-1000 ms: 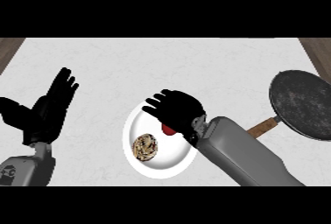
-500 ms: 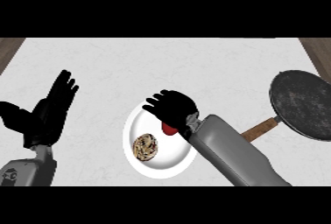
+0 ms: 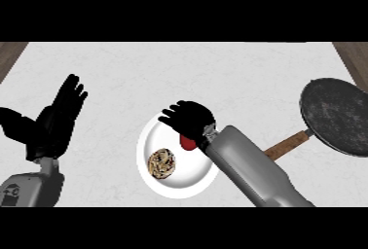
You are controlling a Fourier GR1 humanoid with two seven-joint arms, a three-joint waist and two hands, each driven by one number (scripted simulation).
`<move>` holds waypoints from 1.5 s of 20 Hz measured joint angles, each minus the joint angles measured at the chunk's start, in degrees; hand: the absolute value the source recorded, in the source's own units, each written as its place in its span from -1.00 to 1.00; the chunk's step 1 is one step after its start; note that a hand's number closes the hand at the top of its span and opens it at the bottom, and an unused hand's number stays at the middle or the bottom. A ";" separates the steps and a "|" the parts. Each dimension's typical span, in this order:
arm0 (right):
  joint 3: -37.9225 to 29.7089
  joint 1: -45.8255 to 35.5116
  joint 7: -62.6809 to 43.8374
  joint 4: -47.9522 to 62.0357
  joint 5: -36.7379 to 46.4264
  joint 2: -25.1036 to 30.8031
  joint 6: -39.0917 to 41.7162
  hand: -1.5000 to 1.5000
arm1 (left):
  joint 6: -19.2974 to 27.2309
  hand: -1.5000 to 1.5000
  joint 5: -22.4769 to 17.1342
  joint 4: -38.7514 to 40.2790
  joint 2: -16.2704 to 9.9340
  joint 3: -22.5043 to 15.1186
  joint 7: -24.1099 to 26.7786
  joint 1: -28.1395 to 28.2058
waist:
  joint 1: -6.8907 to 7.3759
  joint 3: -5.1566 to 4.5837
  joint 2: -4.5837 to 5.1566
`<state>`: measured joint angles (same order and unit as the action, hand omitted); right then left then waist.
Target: Pick the tomato from the plate and place it in the pan
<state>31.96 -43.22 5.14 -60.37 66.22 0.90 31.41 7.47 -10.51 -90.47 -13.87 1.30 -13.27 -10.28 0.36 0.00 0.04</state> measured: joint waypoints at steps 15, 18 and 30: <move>5.57 -2.34 4.46 11.95 -5.37 -0.76 -10.84 1.00 | -1.74 0.00 1.40 -0.35 1.40 1.51 -0.22 0.49 | 0.51 0.00 -0.05; 6.09 -3.51 5.93 14.27 -6.91 -0.76 -13.35 1.00 | -2.18 0.00 1.59 0.46 1.59 1.92 0.15 -0.19 | 0.60 -0.01 -0.10; -13.83 -4.53 -14.64 23.76 -16.25 7.27 -20.61 1.00 | -1.04 0.00 2.38 0.01 1.68 3.52 -0.08 1.01 | -3.82 0.05 0.12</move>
<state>18.13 -47.74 -9.50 -36.61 49.96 8.17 10.80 6.44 -8.13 -90.47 -12.18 4.82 -13.35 -9.27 -3.46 0.05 0.15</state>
